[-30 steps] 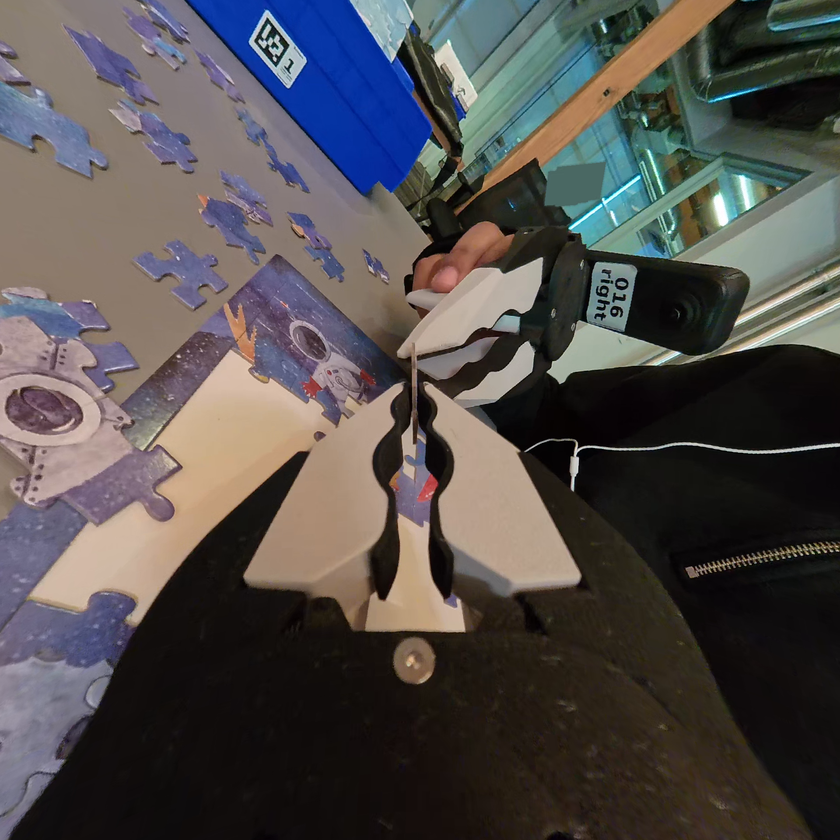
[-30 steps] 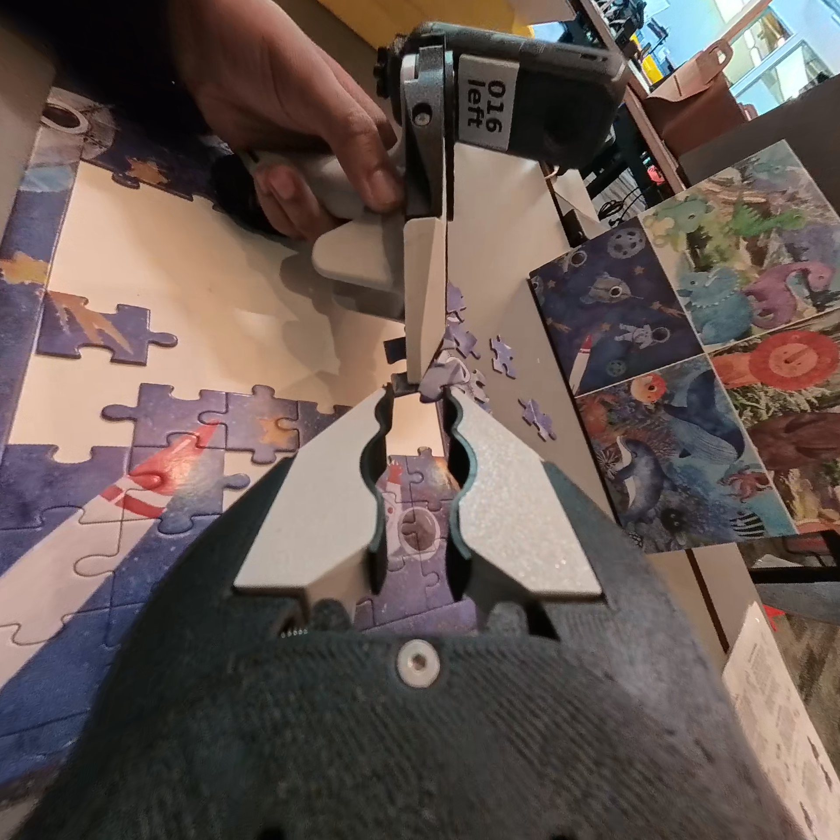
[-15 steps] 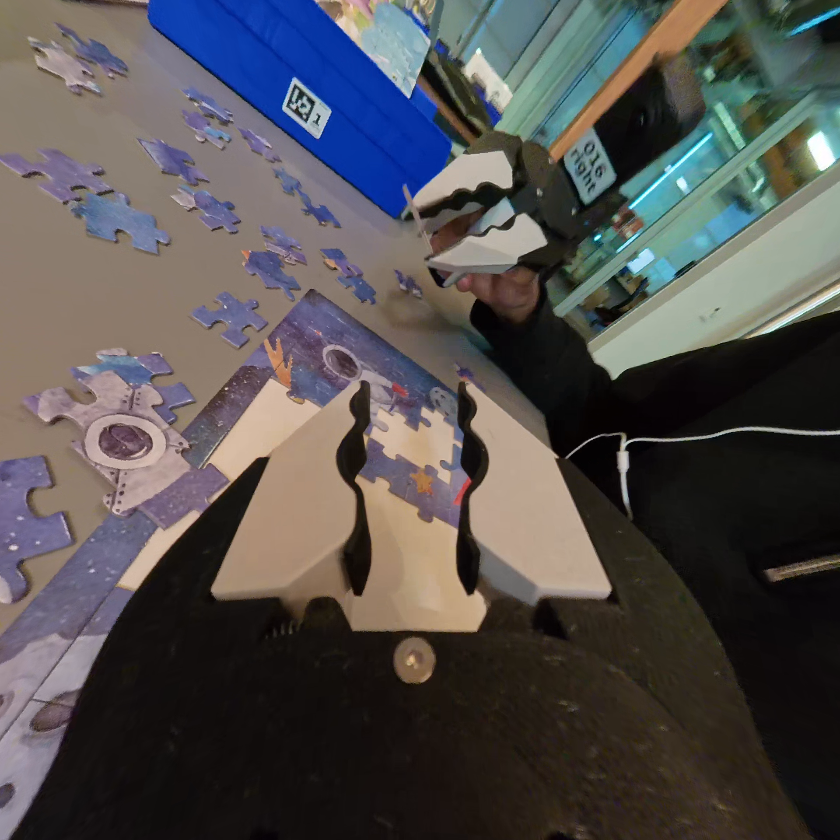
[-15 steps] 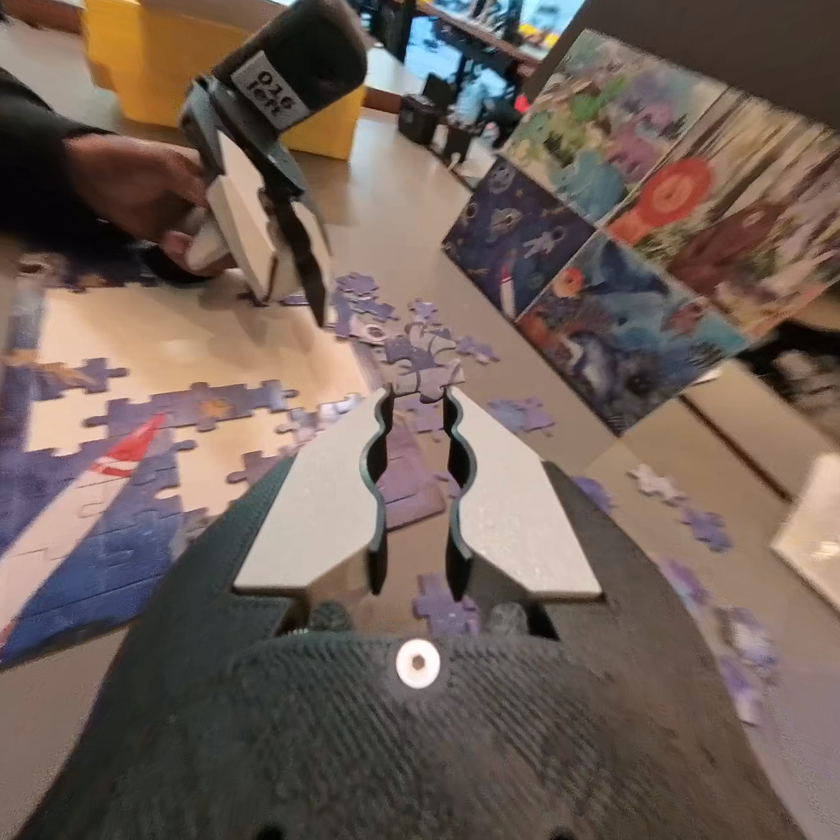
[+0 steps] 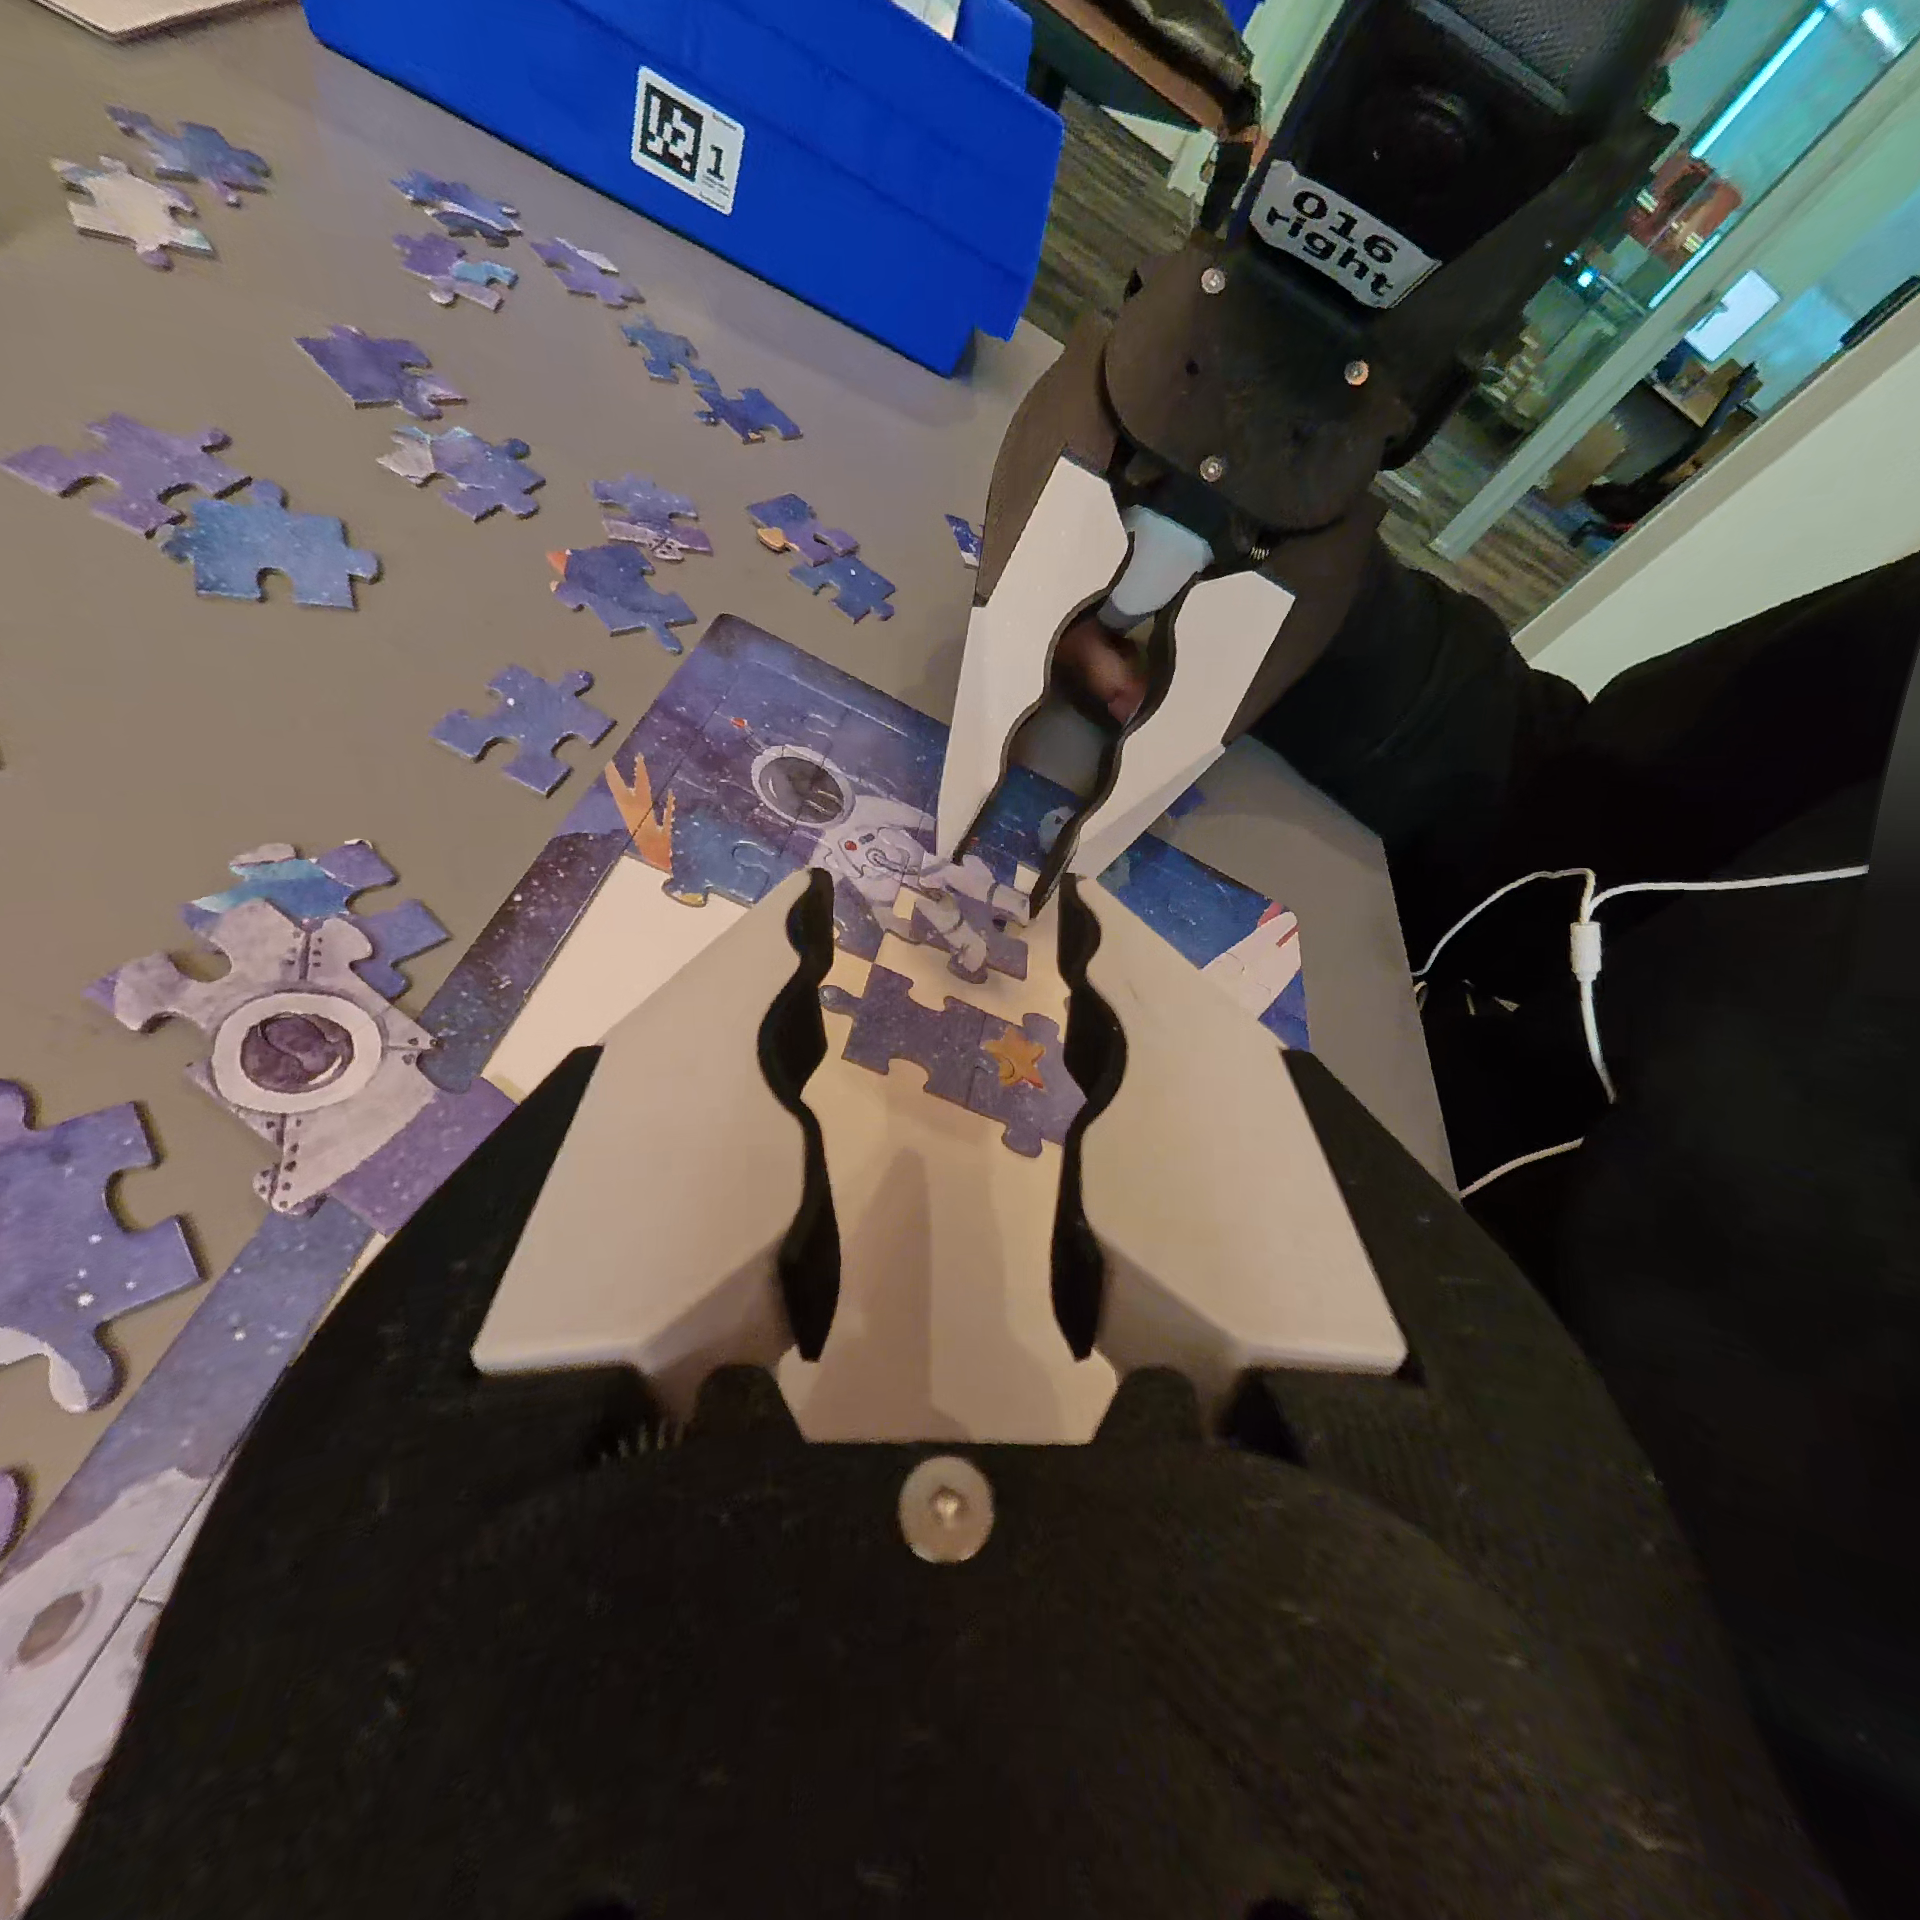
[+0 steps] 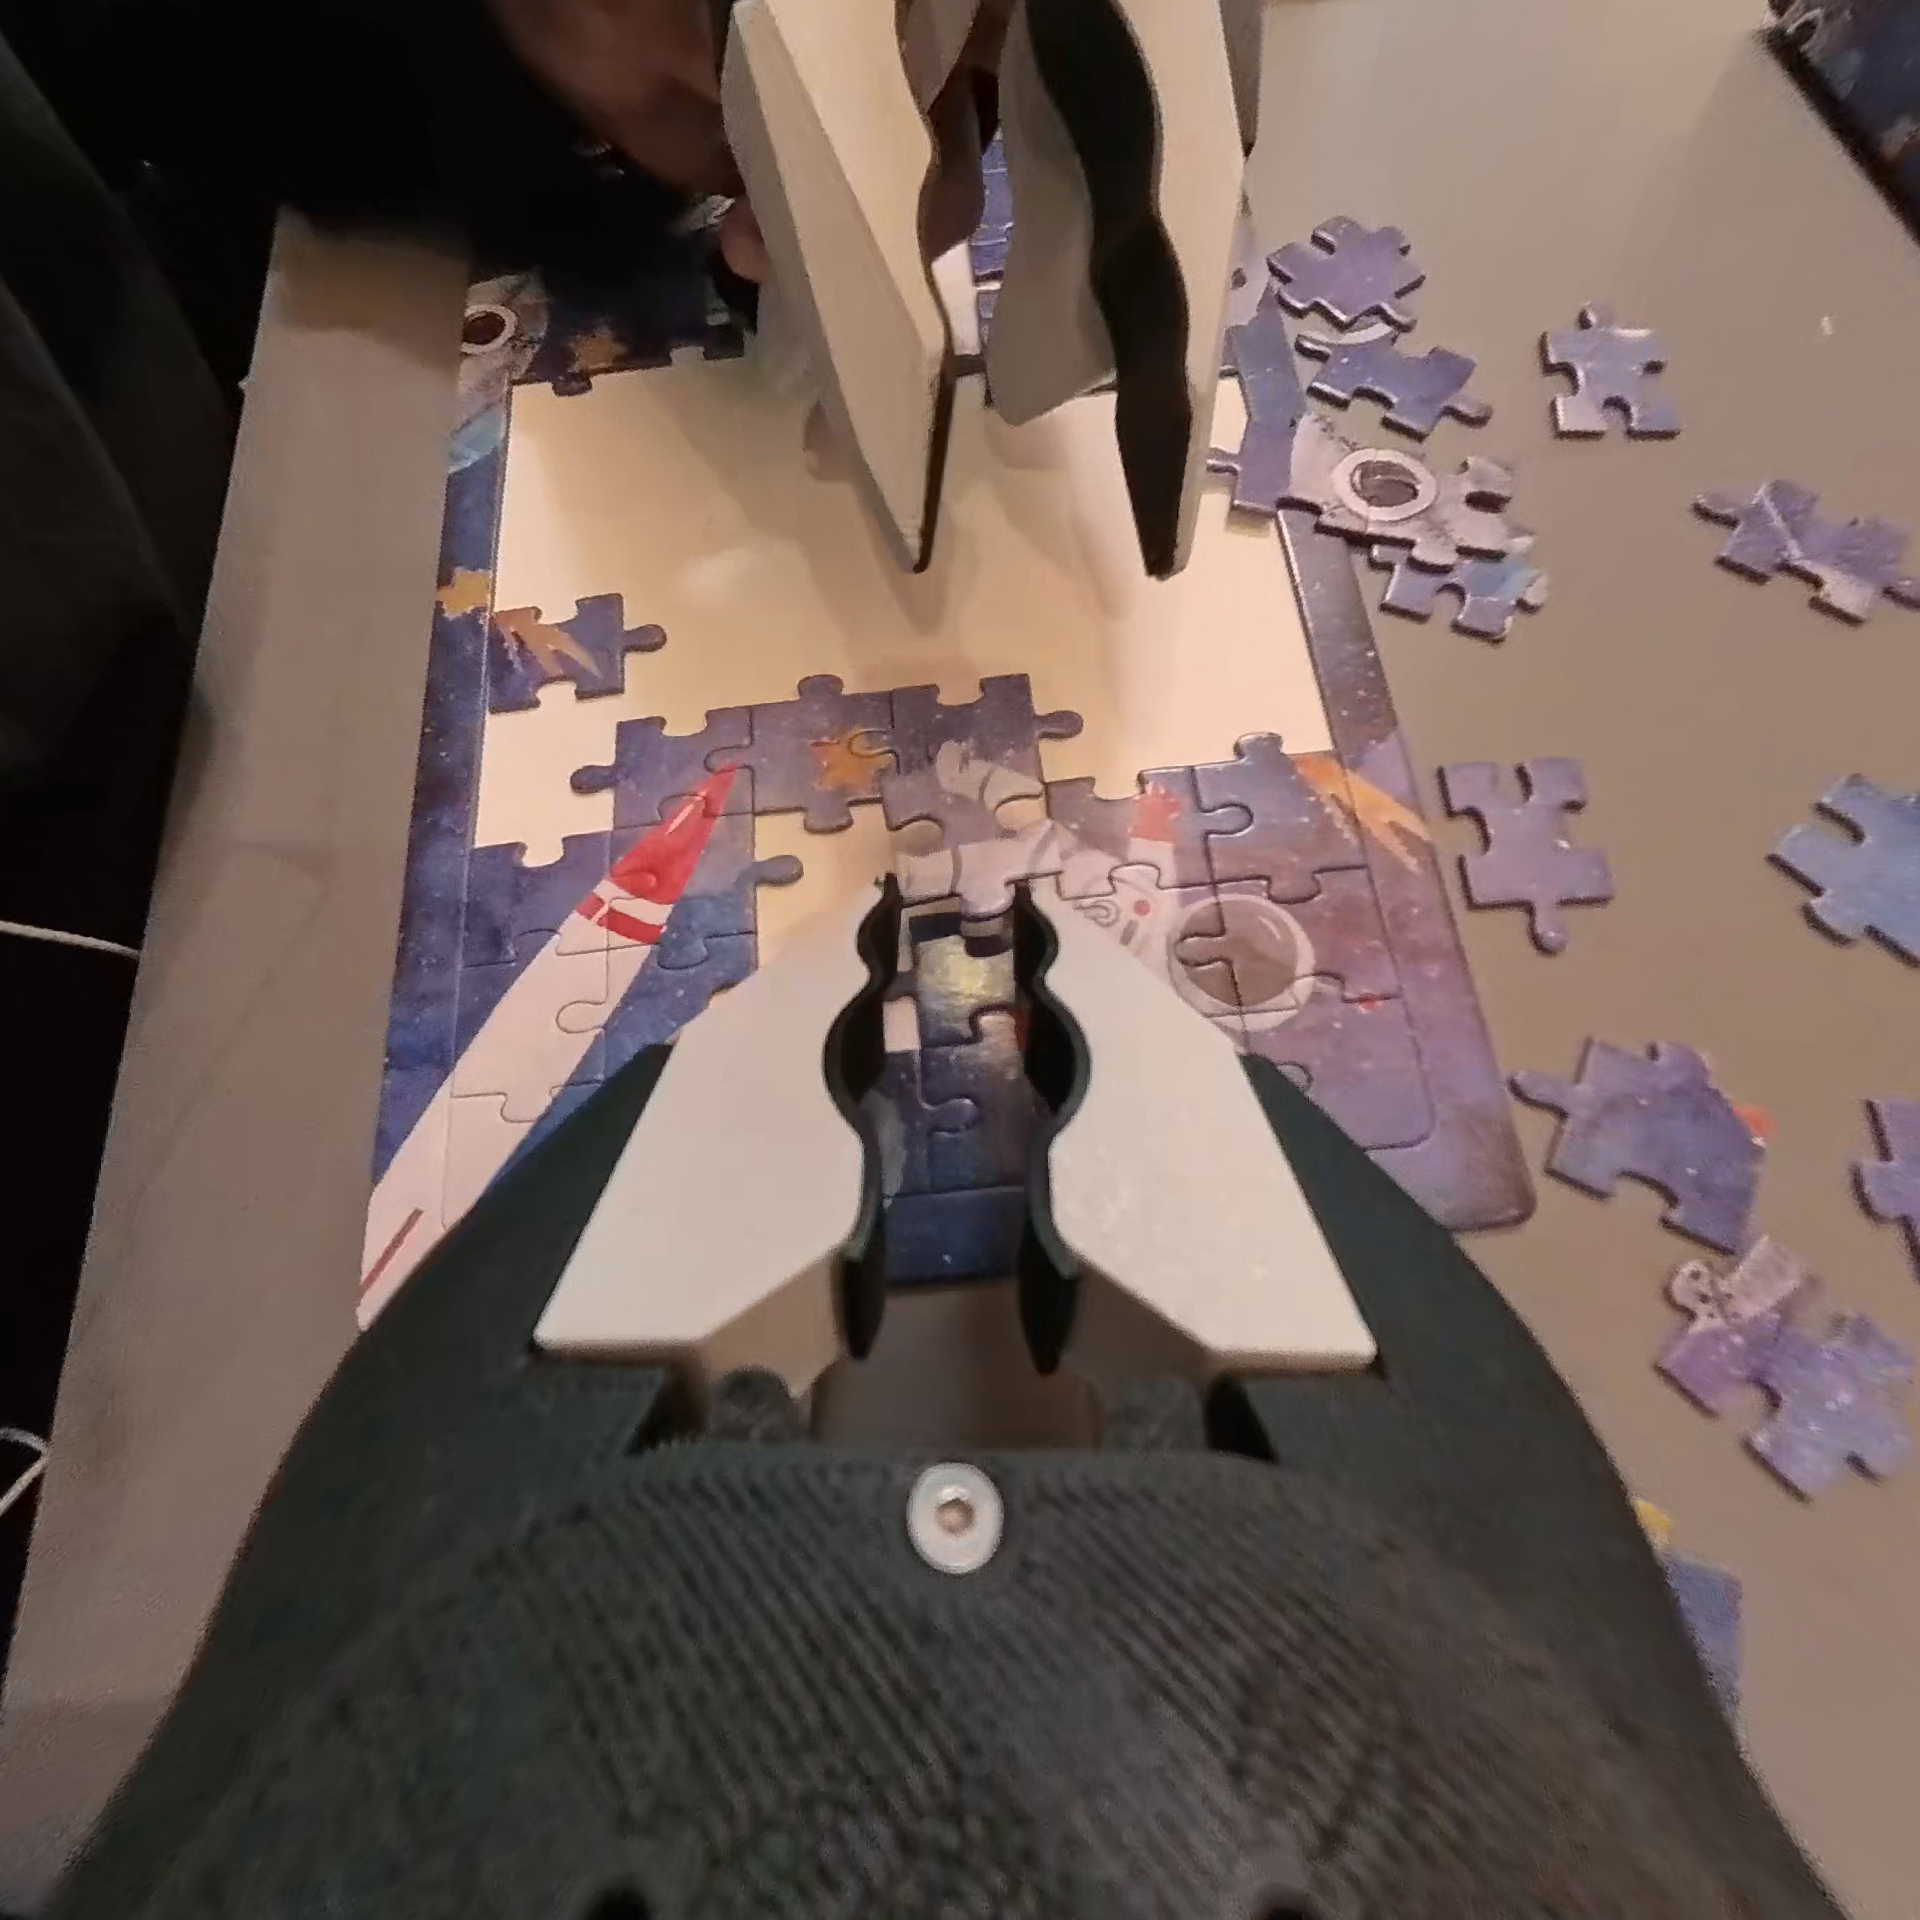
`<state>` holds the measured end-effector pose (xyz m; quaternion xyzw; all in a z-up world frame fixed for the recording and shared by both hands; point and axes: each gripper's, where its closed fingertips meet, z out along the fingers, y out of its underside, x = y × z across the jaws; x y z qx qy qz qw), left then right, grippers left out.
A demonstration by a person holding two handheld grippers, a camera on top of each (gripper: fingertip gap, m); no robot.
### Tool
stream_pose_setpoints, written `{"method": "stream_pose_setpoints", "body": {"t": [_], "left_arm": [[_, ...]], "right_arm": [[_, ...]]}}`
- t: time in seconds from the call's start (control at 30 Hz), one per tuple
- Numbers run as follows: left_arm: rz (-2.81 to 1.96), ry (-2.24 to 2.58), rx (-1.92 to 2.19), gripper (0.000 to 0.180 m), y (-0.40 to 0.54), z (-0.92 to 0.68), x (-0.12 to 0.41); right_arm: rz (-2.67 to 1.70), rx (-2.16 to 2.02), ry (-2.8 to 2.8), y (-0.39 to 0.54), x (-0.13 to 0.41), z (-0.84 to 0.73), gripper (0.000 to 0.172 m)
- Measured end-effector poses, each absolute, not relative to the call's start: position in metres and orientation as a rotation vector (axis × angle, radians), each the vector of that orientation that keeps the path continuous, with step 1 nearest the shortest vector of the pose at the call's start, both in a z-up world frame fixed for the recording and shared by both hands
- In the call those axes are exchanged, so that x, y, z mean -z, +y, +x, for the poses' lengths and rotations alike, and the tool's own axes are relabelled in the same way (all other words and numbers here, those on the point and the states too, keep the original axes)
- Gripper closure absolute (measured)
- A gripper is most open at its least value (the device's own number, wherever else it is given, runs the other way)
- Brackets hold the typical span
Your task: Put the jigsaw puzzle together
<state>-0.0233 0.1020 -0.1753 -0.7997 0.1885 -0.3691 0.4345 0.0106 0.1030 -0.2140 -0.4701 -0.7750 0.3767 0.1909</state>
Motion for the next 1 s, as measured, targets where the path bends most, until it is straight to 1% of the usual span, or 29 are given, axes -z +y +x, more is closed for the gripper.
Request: {"method": "stream_pose_setpoints", "body": {"t": [0.27, 0.8, 1.0], "left_arm": [[-1.976, 0.423, 0.987, 0.138, 0.1028, -0.0264, 0.1725], [-1.975, 0.430, 0.988, 0.138, 0.1024, -0.0259, 0.1726], [-1.984, 0.462, 0.959, 0.138, 0.1012, -0.0231, 0.1742]], "right_arm": [[-1.346, -1.015, -2.194, 0.1046, 0.2205, 0.0102, 0.152], [-1.321, -1.013, -2.208, 0.1031, 0.2212, 0.0107, 0.151], [-1.292, -1.025, -2.210, 0.1010, 0.2186, 0.0109, 0.147]]}}
